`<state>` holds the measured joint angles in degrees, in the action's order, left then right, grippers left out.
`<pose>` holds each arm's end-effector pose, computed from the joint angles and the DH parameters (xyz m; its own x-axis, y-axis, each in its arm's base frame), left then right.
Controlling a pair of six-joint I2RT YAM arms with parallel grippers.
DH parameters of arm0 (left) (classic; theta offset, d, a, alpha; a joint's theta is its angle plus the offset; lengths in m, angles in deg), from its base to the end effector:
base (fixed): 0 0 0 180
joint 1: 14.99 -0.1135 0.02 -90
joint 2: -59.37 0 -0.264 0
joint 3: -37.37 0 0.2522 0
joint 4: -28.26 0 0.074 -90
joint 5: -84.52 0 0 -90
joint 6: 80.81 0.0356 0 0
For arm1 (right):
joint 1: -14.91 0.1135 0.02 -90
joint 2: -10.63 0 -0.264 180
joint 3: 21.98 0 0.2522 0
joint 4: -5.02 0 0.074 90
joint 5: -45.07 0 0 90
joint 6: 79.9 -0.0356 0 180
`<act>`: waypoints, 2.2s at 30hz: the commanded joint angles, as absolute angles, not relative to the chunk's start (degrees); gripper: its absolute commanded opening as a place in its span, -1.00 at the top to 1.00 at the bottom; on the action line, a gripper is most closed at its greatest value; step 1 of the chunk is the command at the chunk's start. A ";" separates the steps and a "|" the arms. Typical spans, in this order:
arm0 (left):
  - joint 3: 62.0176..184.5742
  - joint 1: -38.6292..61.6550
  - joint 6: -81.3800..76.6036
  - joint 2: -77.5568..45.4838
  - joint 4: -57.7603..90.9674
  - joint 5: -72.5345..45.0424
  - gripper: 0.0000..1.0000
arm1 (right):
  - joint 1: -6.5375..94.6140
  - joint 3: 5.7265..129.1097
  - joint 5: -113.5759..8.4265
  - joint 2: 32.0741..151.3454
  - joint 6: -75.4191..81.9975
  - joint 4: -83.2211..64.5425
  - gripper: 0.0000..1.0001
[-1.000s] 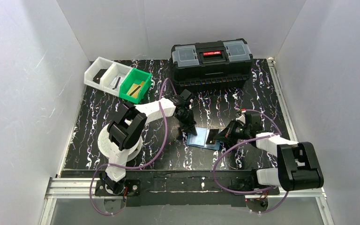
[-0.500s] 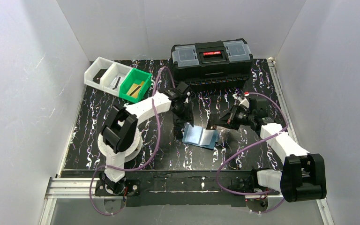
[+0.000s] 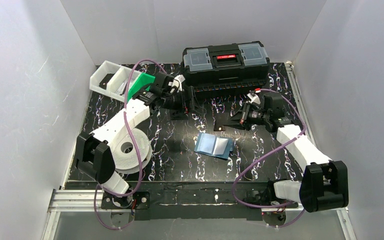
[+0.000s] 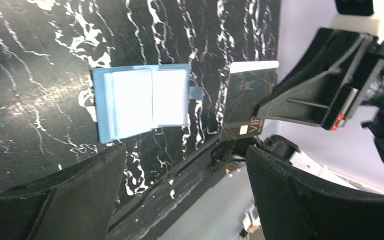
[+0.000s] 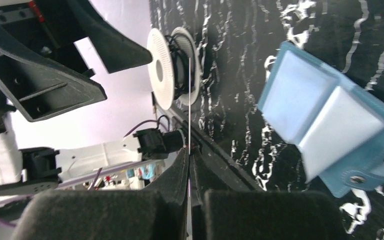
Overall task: Take the credit cards out of the card holder
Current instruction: Place the credit card in the storage box.
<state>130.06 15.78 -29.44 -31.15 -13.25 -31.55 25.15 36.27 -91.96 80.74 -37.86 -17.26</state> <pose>0.2982 -0.1958 0.3199 -0.8947 -0.1199 -0.4303 0.2471 0.6696 -0.7005 0.2496 0.0716 0.2548 -0.9024 0.3514 -0.2493 -0.0701 0.4512 0.8897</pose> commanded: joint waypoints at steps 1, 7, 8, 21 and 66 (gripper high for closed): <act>126.81 12.96 -30.44 -27.26 -6.84 -44.76 -0.79 | 26.80 40.27 -97.80 81.98 -42.07 -10.58 0.97; 122.97 9.42 -36.01 -25.53 1.96 -55.42 -0.79 | 29.89 43.57 -101.00 83.37 -45.74 -4.87 0.97; 122.21 9.03 -37.08 -25.39 3.51 -56.58 -0.79 | 30.51 44.06 -101.19 83.84 -46.32 -4.15 0.97; 115.56 8.09 -51.85 -26.54 24.33 -65.22 -0.43 | 36.60 48.85 -102.68 91.24 -53.77 5.99 0.97; 157.69 -14.23 -22.13 -45.02 -21.53 13.48 1.00 | 37.85 53.04 -78.37 81.92 -27.38 -37.61 -0.97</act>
